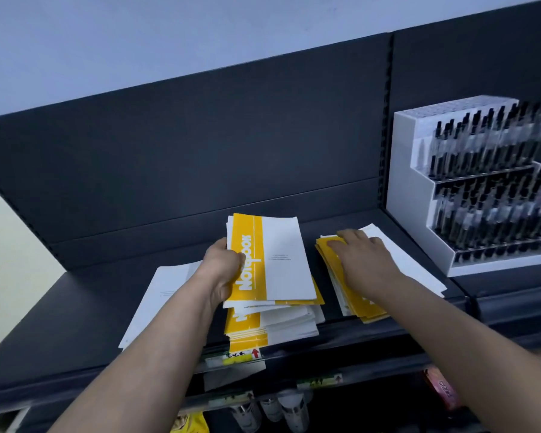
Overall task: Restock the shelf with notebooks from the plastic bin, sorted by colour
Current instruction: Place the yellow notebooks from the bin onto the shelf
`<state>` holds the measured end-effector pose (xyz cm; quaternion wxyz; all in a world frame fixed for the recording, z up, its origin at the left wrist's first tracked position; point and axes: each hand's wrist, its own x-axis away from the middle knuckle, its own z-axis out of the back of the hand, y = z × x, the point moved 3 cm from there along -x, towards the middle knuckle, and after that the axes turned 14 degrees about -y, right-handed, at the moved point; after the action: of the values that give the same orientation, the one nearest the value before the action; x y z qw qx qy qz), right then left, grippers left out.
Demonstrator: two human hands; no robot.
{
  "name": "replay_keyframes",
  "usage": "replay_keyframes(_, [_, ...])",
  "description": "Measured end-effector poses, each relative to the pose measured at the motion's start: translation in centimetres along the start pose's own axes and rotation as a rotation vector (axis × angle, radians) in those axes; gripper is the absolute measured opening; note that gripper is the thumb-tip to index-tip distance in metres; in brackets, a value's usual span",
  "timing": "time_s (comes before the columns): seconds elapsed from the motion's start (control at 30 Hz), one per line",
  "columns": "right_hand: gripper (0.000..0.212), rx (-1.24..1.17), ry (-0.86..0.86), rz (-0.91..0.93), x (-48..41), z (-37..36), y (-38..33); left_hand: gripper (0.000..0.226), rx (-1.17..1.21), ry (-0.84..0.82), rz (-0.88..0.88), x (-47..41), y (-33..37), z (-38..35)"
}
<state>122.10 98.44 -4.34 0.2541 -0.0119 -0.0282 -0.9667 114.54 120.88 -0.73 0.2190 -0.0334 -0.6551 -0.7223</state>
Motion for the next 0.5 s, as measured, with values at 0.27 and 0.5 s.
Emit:
replay_keyframes(0.27, [0.061, 0.043, -0.037, 0.074, 0.2, -0.2, -2.7, 0.024, -0.691, 0.195, 0.042, -0.8, -1.7, -0.2])
replay_keyframes(0.5, [0.054, 0.079, -0.051, 0.052, 2.1, 0.1, -3.3, 0.046, -1.039, 0.19, 0.038, 0.8, -1.7, -1.0])
